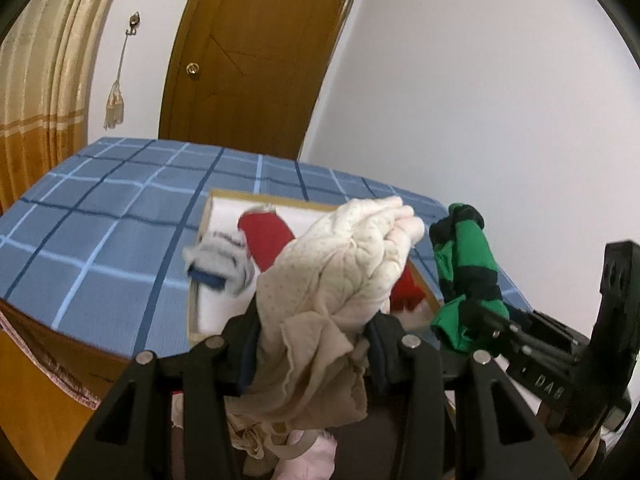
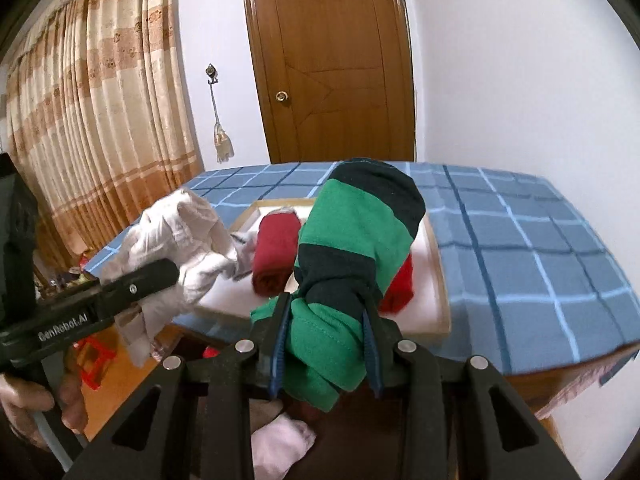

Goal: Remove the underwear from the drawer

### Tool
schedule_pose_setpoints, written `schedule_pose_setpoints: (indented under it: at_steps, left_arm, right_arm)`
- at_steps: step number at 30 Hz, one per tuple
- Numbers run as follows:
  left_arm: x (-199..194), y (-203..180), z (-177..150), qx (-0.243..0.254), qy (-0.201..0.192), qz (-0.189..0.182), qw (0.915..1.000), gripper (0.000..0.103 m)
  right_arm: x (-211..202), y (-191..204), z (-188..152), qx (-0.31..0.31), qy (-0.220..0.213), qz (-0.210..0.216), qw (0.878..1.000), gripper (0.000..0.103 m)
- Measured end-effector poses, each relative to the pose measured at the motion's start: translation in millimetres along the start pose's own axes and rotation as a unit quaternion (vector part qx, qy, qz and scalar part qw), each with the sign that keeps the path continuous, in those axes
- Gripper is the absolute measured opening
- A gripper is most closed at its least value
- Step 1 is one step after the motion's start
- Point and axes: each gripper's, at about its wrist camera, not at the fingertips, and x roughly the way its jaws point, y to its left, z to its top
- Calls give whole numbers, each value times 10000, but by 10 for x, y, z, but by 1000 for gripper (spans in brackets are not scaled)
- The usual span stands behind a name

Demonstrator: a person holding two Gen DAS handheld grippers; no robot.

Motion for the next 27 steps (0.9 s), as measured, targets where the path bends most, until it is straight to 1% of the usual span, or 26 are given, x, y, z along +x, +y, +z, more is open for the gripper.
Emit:
schedule_pose_setpoints:
  at_steps: [6,10,14,16,18,22,25,27]
  left_arm:
    - [295,-28,244,-97,-106,249,9996,44]
    - [526,-24,368,-217,-73,326,9992,44]
    - [752,-17,477,-354,-153,512,9979,44]
    - [864,-16,506,-405,-126,573,9975,44]
    - [1003,0,528,-500,-65,624,9968,44]
    - [1212,-13,577,-480,-20,814,9955,44]
    - [1337,18,621,-605,-11,862,9944,44]
    - [1411,25,641,-612,-47,979,9933,44]
  right_arm:
    - [268,-40,228,-264,-9,-194,9995,35]
    - [475,-122,404,-298,-6,-254,9992,35]
    - [760,-208,554,-329,61,-242,9991,35]
    - [893,-227,608,-418,96,-278,9987,35]
    - [1030,-231,656,-531,159,-276,9981,35]
    - [1269,-228,710,-738,300,-320,9963,35]
    - [1463,-299,743,-631,466,-242,9966,35]
    - [1568,-335,759,-625,572,-148,9963,35]
